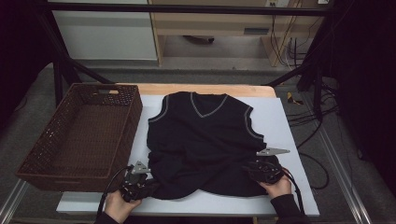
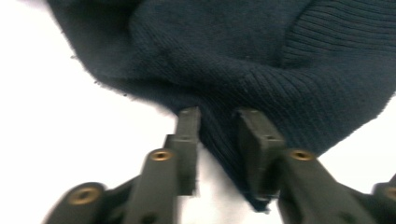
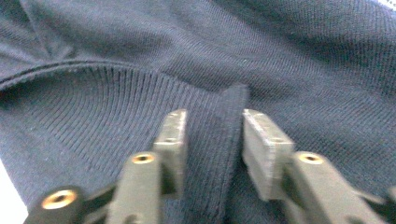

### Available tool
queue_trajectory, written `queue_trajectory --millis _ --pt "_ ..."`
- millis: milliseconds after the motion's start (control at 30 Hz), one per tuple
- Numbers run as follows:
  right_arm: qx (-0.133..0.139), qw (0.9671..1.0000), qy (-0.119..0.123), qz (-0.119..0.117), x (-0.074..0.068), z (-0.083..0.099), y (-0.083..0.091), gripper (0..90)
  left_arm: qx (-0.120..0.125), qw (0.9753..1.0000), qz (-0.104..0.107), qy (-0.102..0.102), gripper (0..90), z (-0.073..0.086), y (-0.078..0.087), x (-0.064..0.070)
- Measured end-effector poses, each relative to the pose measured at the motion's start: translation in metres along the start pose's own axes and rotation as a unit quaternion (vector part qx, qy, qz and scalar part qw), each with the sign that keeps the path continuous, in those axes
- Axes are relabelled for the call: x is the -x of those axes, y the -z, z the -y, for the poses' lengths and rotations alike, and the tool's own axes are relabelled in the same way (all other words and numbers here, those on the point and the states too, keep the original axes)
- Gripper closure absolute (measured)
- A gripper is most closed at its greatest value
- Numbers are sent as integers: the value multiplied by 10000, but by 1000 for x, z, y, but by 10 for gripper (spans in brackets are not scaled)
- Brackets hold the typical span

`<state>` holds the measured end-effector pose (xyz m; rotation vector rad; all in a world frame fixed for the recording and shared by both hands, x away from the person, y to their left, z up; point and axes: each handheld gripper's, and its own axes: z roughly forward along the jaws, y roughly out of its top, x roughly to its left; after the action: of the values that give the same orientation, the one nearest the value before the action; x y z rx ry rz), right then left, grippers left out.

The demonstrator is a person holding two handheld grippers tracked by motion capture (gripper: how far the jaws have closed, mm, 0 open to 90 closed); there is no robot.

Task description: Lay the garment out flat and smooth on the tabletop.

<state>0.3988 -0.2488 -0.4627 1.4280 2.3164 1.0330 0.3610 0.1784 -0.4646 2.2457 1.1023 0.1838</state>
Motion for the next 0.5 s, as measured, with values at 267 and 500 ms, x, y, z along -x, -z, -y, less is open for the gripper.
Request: queue_trajectory --millis 267,500 --pt "-28 9999 115 -50 -4 -3 8 838 -14 9999 19 -101 823 1 2 1" --pt "360 9987 180 -305 -11 5 33 838 5 9999 -113 -57 834 8 12 3"
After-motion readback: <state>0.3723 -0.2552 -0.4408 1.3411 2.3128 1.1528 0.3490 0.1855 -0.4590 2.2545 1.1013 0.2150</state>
